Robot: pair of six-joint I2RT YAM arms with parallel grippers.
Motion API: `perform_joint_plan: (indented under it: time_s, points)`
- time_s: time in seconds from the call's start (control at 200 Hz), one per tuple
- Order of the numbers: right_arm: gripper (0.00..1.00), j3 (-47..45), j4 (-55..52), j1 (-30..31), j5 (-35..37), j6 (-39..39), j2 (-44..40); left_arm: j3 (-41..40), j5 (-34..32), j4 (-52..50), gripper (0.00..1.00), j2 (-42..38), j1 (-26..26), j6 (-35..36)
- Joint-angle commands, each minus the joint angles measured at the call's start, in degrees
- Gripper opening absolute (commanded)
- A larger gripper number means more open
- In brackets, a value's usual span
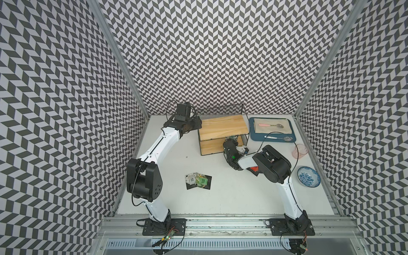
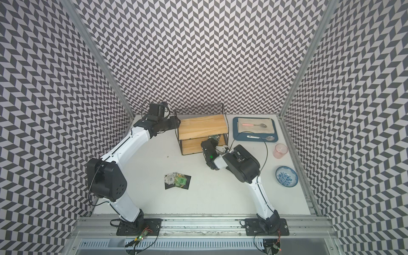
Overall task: Remove the tea bags from the shelf
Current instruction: Adjust the tea bag on the shelf.
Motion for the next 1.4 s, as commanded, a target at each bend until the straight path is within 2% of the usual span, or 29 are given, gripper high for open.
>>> perform_joint_plan:
  time_s: [0.0, 0.3, 0.451, 0.746, 0.831, 0.956, 1.016, 1.092, 1.202, 1.317, 1.392]
  points:
    - [0.10, 1.5, -8.1, -1.1, -3.2, 15.4, 1.2, -0.4, -0.9, 0.0, 0.54, -1.2, 0.7, 0.6]
    - [0.11, 1.0, -21.5, -1.2, -7.1, 19.9, -2.7, -0.2, -1.4, -0.1, 0.54, -1.2, 0.7, 0.7]
    - [0.09, -2.1, -24.3, -0.9, -8.4, 23.0, -5.7, 0.0, -1.5, -0.2, 0.54, -1.0, 0.7, 0.6]
    - [0.08, -10.4, -26.5, 0.4, -11.0, 23.8, -12.1, 0.5, -1.6, -0.3, 0.54, -0.7, 0.7, 0.6]
    - [0.08, -11.9, -22.4, 0.6, -10.4, 21.9, -12.0, 0.6, -1.6, -0.2, 0.54, -0.6, 0.8, 0.6]
    - [0.16, -12.7, -16.4, 0.1, -8.9, 16.8, -12.6, 0.7, -1.7, -0.3, 0.54, -0.8, 0.8, 0.8]
    - [0.26, -12.9, -14.8, 0.1, -7.8, 11.7, -14.0, 0.6, -1.7, -0.2, 0.54, -0.9, 0.8, 0.8]
    - [0.34, -13.6, -12.5, 0.1, -7.6, 6.5, -16.1, 0.6, -1.7, -0.2, 0.54, -0.8, 0.8, 0.8]
    - [0.40, -16.0, -8.8, 0.2, -8.0, 0.8, -19.5, 0.6, -1.7, -0.1, 0.54, -0.8, 0.8, 0.8]
    - [0.46, -18.2, -11.6, 0.3, -8.9, -1.6, -23.6, 0.9, -1.7, -0.2, 0.54, -0.6, 0.7, 0.8]
    - [0.50, -21.2, -6.5, 0.1, -7.4, -5.3, -25.1, 1.1, -1.6, -0.3, 0.54, -0.5, 0.8, 0.8]
